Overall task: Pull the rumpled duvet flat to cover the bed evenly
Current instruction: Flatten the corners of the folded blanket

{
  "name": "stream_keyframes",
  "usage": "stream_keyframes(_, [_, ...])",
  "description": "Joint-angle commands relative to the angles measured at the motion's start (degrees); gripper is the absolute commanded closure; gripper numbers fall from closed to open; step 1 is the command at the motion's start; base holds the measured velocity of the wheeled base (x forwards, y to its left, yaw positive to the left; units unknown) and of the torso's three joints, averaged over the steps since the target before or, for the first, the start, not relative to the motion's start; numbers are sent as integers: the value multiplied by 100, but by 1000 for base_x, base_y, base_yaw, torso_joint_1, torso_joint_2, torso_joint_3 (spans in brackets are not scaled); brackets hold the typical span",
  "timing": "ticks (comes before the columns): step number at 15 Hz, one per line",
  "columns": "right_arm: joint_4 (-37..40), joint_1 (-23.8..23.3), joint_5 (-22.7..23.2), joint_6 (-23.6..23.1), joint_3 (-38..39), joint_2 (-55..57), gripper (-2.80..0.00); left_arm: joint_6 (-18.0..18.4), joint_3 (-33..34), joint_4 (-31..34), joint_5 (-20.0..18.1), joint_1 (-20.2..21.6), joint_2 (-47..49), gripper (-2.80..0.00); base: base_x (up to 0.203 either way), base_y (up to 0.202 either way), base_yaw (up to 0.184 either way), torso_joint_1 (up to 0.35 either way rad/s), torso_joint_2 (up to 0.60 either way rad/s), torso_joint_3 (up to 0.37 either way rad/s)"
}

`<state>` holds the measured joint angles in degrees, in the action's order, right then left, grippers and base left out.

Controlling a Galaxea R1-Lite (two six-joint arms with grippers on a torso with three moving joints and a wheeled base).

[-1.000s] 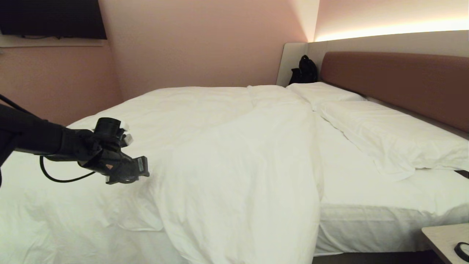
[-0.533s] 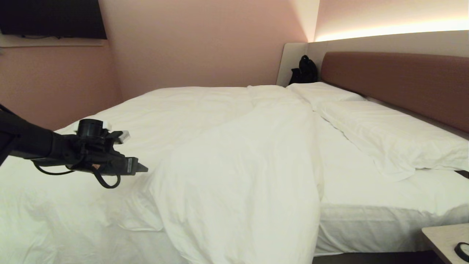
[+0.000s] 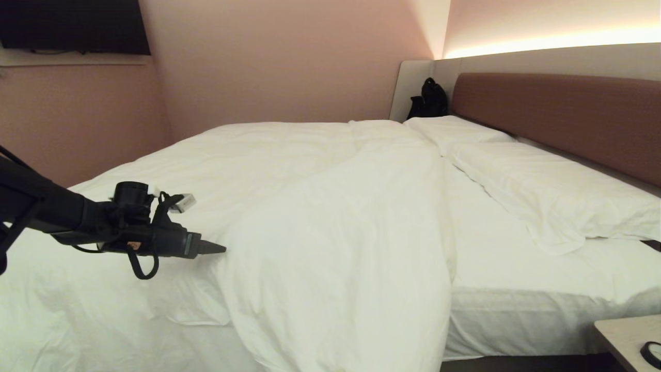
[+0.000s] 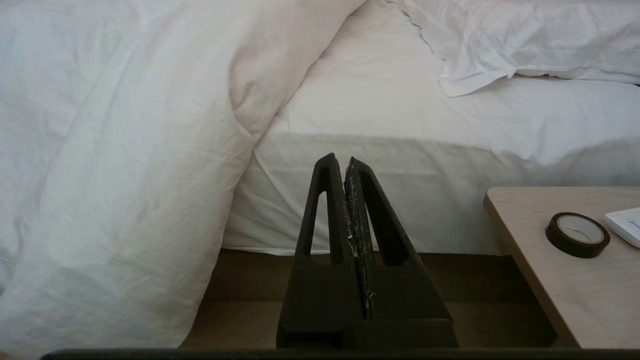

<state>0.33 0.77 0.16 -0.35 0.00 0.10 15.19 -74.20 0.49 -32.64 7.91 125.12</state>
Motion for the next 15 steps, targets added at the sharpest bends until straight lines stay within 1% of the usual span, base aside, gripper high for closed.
stream_keyframes(1, [2, 2, 2, 0, 0, -1, 0, 171, -20, -1, -189, 2, 107, -280, 0, 0, 0, 0, 0, 0])
stream_keyframes(4, [2, 2, 2, 0, 0, -1, 0, 324, -27, -93, -172, 7, 218, -280, 0, 0, 0, 0, 0, 0])
stream_keyframes(7, [2, 2, 2, 0, 0, -1, 0, 345, -32, -228, -109, 98, 230, -280, 0, 0, 0, 0, 0, 0])
stream_keyframes(11, [2, 2, 2, 0, 0, -1, 0, 333, 181, -1128, 247, 197, 236, -280, 0, 0, 0, 0, 0, 0])
stream_keyframes(12, [2, 2, 2, -8, 0, -1, 0, 328, 306, -1582, 296, 224, 252, -280, 0, 0, 0, 0, 0, 0])
stream_keyframes(15, [2, 2, 2, 0, 0, -1, 0, 340, 357, -1740, 319, 237, 486, -280, 0, 0, 0, 0, 0, 0])
